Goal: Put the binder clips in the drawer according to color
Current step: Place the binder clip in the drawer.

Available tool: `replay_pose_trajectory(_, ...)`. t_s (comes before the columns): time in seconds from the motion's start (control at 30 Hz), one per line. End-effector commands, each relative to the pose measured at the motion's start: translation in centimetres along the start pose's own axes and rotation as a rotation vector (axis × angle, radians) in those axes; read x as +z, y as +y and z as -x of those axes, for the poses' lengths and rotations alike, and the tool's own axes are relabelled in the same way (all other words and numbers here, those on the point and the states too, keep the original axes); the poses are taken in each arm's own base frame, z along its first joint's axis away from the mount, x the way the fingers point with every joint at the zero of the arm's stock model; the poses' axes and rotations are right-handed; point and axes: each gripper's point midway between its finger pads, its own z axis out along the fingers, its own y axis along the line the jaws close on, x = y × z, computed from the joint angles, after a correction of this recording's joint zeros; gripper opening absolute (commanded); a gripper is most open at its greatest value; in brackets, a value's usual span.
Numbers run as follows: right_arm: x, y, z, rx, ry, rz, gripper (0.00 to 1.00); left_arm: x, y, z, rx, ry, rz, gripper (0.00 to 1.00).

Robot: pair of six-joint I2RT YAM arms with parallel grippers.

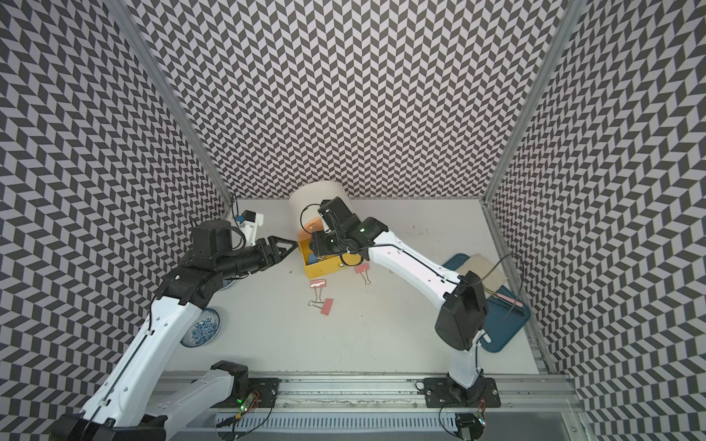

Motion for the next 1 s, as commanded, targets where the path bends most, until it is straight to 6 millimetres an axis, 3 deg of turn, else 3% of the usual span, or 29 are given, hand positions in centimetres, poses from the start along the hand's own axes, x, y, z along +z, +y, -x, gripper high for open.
replay_pose_trajectory(0.0,0.4,0.4,0.8,-0.028,-0.025,-0.011,0.48,-0.4,-0.4,-0.1,0.01,-0.003,-0.017,0.63)
replay_pose_trajectory(0.3,1.0,0.4,1.8,-0.035,-0.04,-0.027,0.69,-0.5,-0.1,-0.6,0.003,0.002,-0.016,0.63)
replay_pose_trajectory(0.43,0.7,0.8,2.2,-0.038,-0.048,-0.021,0.72,-0.6,-0.2,-0.5,0.002,0.001,-0.015,0.63)
replay_pose_trajectory(0.67,-0.5,1.1,2.9,-0.039,-0.075,-0.019,0.7,-0.8,-0.6,-0.4,0.001,-0.004,-0.024,0.63)
replay_pose_trajectory(0.97,-3.2,0.9,3.5,-0.032,-0.105,-0.001,0.6,-1.3,-0.8,-0.6,-0.012,-0.01,-0.029,0.62)
